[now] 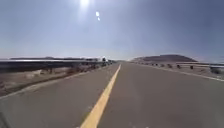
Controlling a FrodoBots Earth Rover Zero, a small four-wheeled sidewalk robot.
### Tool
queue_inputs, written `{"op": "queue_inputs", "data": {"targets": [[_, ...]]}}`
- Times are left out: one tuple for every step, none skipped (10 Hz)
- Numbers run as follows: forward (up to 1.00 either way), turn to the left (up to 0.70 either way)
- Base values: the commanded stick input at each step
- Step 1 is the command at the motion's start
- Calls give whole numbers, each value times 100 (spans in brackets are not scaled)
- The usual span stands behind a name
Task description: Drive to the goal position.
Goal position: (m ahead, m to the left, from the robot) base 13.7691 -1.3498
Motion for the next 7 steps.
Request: {"op": "queue_inputs", "data": {"targets": [[85,0],[85,0],[85,0],[85,0],[85,0],[85,0],[85,0]]}}
